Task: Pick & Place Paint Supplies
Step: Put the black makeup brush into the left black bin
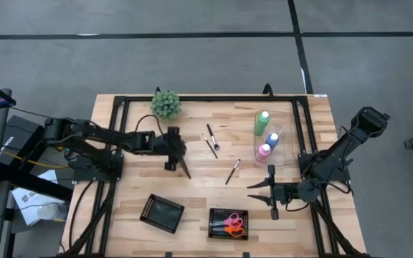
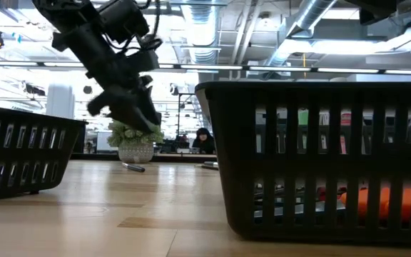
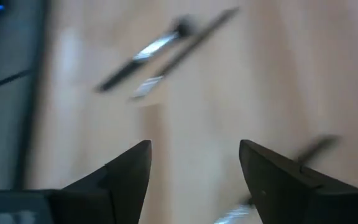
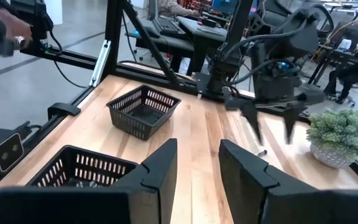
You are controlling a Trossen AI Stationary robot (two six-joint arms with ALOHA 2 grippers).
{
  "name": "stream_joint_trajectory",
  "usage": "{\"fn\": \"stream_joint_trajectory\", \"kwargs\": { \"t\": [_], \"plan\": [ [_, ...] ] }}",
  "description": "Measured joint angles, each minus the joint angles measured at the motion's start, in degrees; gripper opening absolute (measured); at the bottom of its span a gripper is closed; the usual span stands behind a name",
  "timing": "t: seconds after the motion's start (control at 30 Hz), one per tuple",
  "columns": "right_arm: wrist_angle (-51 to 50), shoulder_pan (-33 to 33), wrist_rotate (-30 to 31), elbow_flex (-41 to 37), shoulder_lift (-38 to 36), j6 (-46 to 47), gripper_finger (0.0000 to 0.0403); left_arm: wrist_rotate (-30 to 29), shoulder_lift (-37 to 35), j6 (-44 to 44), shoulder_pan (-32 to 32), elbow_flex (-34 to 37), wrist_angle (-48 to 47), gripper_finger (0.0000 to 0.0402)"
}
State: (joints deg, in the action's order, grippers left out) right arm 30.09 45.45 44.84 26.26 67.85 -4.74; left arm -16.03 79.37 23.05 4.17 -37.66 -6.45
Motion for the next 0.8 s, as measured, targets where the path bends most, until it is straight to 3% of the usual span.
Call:
{"fn": "stream_joint_trajectory", "kwargs": {
  "t": [0.1, 0.17, 0.43, 0.8],
  "plan": [
    [-0.09, 0.0, 0.0, 0.0, 0.0, 0.22, 0.0109, 9.21, 1.13, -1.44, 2.16, -2.04, -5.37, 0.0223],
    [-0.11, 0.0, 0.02, 0.0, 0.0, 0.22, 0.0109, 11.44, 3.08, -1.3, 3.04, -3.82, -9.69, 0.0214],
    [-0.66, -0.13, 0.02, 0.0, 0.0, 0.27, 0.0109, 12.94, 12.56, 4.57, 2.27, -10.68, -19.73, 0.0196],
    [-1.99, -0.13, 0.11, 0.02, 0.0, 2.25, 0.0109, 10.16, 16.72, 7.63, 0.88, -11.55, -21.21, 0.019]
  ]
}}
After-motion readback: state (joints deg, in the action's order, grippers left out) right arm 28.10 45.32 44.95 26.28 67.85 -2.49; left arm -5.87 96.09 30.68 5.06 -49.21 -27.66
